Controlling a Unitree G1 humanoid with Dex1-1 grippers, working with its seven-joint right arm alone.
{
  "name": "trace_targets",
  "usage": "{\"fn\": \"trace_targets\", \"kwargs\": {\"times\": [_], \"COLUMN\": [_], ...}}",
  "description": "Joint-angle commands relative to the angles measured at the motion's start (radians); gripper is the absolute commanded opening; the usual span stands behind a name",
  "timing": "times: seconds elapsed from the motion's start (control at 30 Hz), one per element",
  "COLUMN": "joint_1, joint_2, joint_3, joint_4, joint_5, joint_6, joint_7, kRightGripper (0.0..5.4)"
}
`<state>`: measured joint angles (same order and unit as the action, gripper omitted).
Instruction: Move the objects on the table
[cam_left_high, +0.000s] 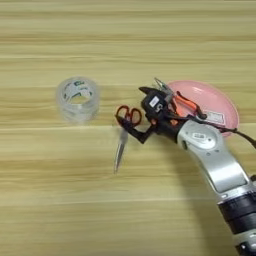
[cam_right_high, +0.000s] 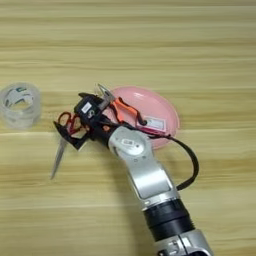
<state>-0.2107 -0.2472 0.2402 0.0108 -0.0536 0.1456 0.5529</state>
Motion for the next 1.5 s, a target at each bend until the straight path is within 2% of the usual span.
{"fn": "trace_targets", "kwargs": {"times": [0.03,0.3,0.47,0.6,0.8,1.1,1.37,1.5], "joint_1": [-0.06,-0.117,-0.204,-0.295,-0.451,-0.711,-0.841,-0.879], "joint_2": [0.037,0.077,0.103,0.147,0.216,0.292,0.343,0.354], "joint_3": [0.037,0.055,0.049,0.048,0.038,-0.013,-0.083,-0.095], "joint_4": [-0.021,0.02,0.077,0.156,0.384,0.849,1.065,1.137], "joint_5": [-0.011,-0.019,-0.023,-0.019,-0.028,-0.037,-0.01,-0.036], "joint_6": [-0.02,-0.037,-0.048,-0.064,-0.124,-0.267,-0.321,-0.322], "joint_7": [-0.011,-0.02,-0.025,-0.033,-0.07,-0.142,-0.193,-0.233], "kRightGripper": [5.36,5.36,5.36,5.36,5.36,5.36,5.36,5.36]}}
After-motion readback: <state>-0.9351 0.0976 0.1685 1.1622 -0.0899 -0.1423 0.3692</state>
